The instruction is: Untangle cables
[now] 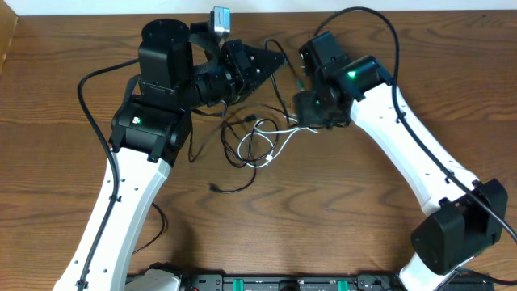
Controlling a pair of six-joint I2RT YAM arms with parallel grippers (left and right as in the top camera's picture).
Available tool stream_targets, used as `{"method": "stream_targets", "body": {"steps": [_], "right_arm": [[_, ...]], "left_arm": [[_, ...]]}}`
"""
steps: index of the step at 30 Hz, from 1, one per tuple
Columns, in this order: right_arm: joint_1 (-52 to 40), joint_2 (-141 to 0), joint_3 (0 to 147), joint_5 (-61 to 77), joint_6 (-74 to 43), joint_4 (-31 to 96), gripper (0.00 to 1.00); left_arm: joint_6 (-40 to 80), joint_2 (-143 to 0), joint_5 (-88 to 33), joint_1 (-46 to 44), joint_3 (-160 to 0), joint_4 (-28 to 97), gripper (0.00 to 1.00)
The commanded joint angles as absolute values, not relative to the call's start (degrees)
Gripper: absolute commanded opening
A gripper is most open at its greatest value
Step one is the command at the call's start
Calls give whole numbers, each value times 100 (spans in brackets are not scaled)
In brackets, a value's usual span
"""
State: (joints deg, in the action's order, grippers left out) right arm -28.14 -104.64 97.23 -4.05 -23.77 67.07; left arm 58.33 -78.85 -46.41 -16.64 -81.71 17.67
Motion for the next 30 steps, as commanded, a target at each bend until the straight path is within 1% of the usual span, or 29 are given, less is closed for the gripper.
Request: {"method": "stream_targets", "body": {"steps": [1,4,7,9,12,14,15,16,19,25,27,30], "right_arm": [[-2598,-10514,9679,-1852,-3183,6908,62],[-2324,-10514,9679,-1793,-3216,7008,62],[-2095,-10512,9679,-1321,-3166,7048,65],[-1977,-10512,9679,-541,-2801,7004,68],[-1938,-10512,9679,845,-1964,6834,72],[-1981,-10512,9679,1747,-1295,6751,81],[-2010,-10512,9679,1918,-1164,6735,84],[-2047,-10514,9679,1916,-1173,6726,84],[-2158,-10514,9673,1715,-1173,6711,78],[-2279,-10514,9485,1470,-1240,6602,77],[-2294,-10514,9271,1253,-1446,6361,76],[-2292,-10514,8877,1090,-1710,5793,78]], "left_arm": [[5572,-7769,-4637,-1634,-8270,1938,8],[5533,-7769,-4152,-1623,-8270,2436,7],[5260,-7769,-3588,-1614,-8270,2976,7],[5253,-7780,-3369,-1614,-8267,3269,7],[5258,-7791,-3406,-1621,-8267,3267,8],[5258,-7789,-3450,-1619,-8270,3208,8],[5258,-7789,-3450,-1619,-8270,3210,7],[5256,-7789,-3448,-1619,-8270,3212,7],[5253,-7789,-3446,-1619,-8270,3245,8],[5256,-7789,-3463,-1619,-8267,3264,7],[5256,-7789,-3592,-1619,-8270,3247,8],[5253,-7789,-3706,-1619,-8270,3258,7]]}}
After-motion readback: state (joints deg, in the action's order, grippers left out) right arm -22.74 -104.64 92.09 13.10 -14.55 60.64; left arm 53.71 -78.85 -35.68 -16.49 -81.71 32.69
